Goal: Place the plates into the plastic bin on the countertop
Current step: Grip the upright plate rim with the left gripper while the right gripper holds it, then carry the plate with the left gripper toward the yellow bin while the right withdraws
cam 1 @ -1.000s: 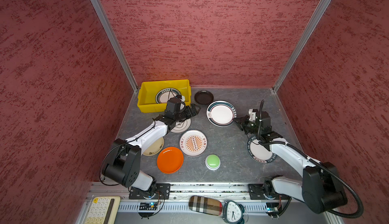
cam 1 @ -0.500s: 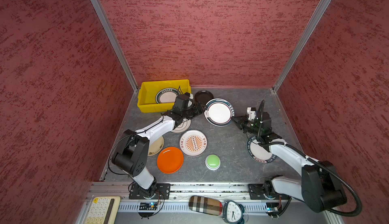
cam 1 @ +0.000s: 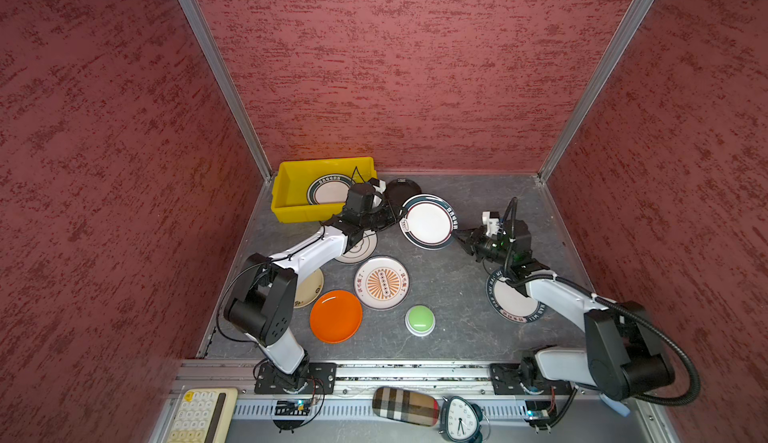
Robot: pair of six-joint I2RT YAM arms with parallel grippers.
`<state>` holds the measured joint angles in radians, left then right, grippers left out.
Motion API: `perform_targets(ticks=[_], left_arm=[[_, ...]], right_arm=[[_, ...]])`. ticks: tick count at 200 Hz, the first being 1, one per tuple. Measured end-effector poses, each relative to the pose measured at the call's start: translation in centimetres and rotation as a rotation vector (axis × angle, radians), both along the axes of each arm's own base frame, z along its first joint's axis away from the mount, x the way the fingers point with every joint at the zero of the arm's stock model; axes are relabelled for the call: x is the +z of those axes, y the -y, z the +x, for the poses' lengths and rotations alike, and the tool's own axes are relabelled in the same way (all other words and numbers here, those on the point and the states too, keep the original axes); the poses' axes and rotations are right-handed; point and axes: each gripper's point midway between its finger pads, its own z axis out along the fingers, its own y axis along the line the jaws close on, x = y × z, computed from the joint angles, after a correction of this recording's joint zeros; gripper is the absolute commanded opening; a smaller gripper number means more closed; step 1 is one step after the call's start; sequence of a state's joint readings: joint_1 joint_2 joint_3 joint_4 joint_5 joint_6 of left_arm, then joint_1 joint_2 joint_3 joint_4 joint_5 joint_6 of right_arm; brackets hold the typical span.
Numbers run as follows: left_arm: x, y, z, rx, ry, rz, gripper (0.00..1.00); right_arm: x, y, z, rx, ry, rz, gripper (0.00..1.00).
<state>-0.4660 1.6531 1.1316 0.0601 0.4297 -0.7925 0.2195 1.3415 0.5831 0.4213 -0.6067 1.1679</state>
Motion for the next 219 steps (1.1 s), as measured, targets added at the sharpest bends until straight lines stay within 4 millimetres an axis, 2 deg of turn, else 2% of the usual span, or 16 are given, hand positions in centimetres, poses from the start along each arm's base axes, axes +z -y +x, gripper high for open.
perform_targets(ticks=[10, 17, 29, 46, 71, 100, 151, 165, 194, 219], left_arm=[[-0.4, -0.1, 0.1, -0.002, 0.006, 0.018, 0.00], [-0.7, -0.1, 0.1, 0.000, 0.001, 0.023, 0.00], [-0.9, -0.2, 0.2, 0.001, -0.004, 0.027, 0.00], [-1.3, -0.2, 0.0, -0.001, -0.020, 0.035, 0.00], [-1.7, -0.3, -0.3, -0.002, -0.041, 0.047, 0.00], [-1.7, -0.9, 0.0, 0.007, -0.048, 0.066, 0.00], [-0.9, -3.8, 2.1, 0.076, -0.039, 0.079, 0.00], [-1.0, -4.7, 2.5, 0.094, -0.039, 0.088, 0.00], [-0.9, -6.6, 2.9, 0.135, -0.042, 0.112, 0.00], [0.2, -8.5, 3.2, 0.172, -0.024, 0.119, 0.00]], right_arm=[[0.3, 0.0, 0.2, -0.004, 0.010, 0.009, 0.00], [0.4, 0.1, 0.3, -0.005, 0.013, 0.013, 0.09], [0.4, 0.1, 0.4, -0.007, 0.010, 0.016, 0.17], [0.6, -0.2, 0.3, 0.009, 0.022, 0.024, 0.41], [1.2, -0.5, 0.3, 0.023, 0.049, 0.024, 0.69], [1.4, -0.5, 0.3, 0.029, 0.059, 0.022, 0.89], [1.2, -0.4, 0.2, 0.034, 0.071, -0.006, 0.94], [0.9, -0.3, 0.0, 0.034, 0.070, -0.025, 0.99], [0.7, -0.1, -0.4, 0.035, 0.071, -0.062, 0.99], [0.7, 0.3, -0.7, 0.028, 0.080, -0.096, 0.99]])
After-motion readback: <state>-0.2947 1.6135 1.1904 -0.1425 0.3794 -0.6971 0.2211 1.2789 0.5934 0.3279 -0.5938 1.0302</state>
